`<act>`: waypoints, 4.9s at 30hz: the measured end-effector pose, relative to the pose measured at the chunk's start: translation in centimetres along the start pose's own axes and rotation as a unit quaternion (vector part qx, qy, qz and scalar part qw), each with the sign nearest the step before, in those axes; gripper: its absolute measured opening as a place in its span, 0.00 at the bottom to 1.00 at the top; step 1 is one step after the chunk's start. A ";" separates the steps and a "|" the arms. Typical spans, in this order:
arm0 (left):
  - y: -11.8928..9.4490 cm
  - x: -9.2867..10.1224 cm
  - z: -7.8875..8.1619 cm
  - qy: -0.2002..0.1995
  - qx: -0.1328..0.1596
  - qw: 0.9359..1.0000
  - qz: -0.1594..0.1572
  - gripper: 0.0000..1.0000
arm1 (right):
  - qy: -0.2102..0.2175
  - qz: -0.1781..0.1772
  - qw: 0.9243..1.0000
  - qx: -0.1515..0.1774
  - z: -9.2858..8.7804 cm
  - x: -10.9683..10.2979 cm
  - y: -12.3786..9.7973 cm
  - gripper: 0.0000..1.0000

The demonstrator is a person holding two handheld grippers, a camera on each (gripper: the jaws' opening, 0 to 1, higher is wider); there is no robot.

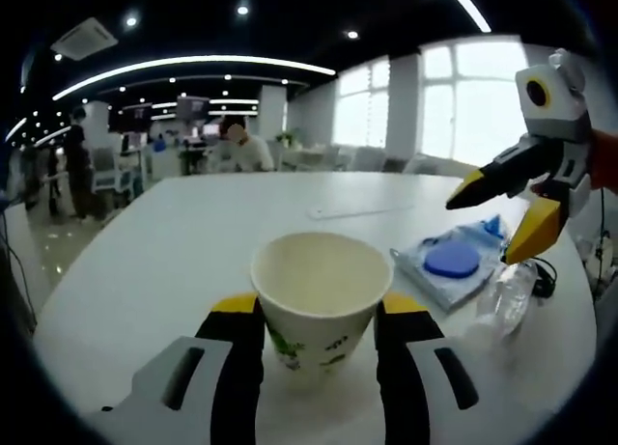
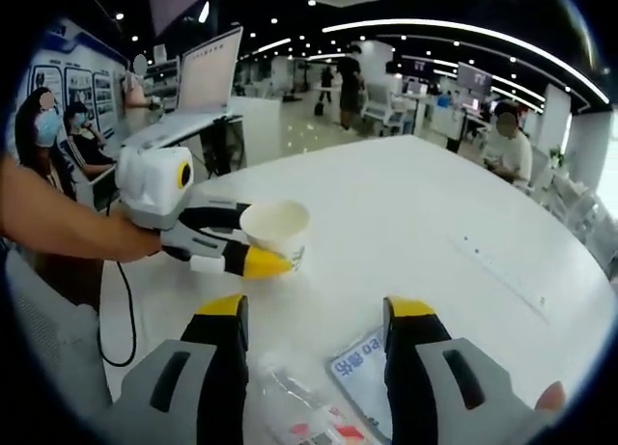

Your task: Arrange the tabletop items into an orderly group along one side of the table until the central work area is clear of visible clutter.

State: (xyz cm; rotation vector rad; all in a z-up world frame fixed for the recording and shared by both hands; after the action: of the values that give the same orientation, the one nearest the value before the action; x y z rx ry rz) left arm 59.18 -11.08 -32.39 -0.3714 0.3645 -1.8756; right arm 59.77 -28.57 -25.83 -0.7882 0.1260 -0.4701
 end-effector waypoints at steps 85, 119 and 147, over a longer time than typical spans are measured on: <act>-3.1 4.1 1.2 -0.026 -0.031 0.999 0.001 0.54 | 0.049 -0.047 0.998 -0.002 -9.3 -0.6 -10.6 0.58; -10.7 13.8 0.1 -0.062 -0.111 0.990 -0.053 0.52 | -0.002 -0.039 0.999 -0.034 -11.6 -1.9 -15.4 0.57; -12.4 14.1 0.1 -0.093 -0.097 0.989 -0.065 0.51 | -0.102 0.027 0.984 -0.145 -9.4 1.1 -9.7 0.57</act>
State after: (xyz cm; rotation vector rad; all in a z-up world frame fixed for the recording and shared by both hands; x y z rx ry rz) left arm 44.26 -20.52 -25.96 -0.7109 0.4046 -1.9177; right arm 54.59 -41.12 -25.51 -1.1120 0.0246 -0.3198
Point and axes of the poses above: the point that each gripper's makers call its tool centre point, and the gripper's own axes: y roughly forward along the fingers, x roughly to its right, z roughly out of its top, the point moved 7 cm from there along -y, roughly backward along the fingers, and after that the axes turned 10 degrees about -x, right-handed, at the moved point
